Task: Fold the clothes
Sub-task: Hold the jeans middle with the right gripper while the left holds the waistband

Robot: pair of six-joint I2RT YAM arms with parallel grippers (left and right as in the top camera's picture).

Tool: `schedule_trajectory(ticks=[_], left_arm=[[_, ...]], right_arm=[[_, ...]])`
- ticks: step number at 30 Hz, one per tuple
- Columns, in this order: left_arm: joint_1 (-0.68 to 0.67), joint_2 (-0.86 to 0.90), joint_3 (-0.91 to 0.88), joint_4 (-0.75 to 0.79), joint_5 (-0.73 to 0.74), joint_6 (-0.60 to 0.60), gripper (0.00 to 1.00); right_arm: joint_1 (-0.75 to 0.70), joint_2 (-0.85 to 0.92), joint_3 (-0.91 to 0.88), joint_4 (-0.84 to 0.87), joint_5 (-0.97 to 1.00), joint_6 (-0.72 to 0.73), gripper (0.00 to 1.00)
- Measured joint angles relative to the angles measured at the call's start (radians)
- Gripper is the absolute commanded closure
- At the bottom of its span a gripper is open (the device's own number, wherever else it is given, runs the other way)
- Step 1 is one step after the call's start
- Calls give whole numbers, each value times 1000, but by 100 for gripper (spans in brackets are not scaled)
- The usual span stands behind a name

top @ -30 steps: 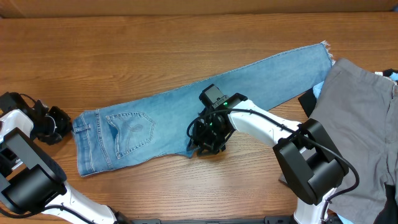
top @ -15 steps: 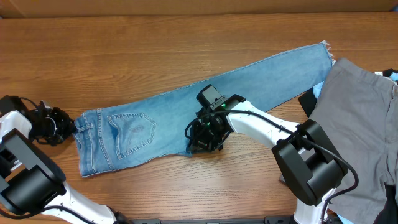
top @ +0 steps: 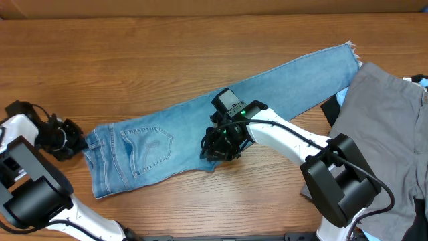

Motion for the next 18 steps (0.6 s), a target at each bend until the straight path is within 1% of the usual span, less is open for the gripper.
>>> schedule_trajectory(ticks=[3,7,13,18], left_arm=[[16,0,85,-86,1,0,87],[21,0,164,-142,1,1,85],[8,0,144,-139,-34,0,86],[7,0,63,-90,-59,-7,87]], right_arm=[[0,0,0,-1,18,6,75],[0,0,0,-1,33,7,75],[0,0,0,-2,44,8,75],[0,0,0,-1,51,11,75]])
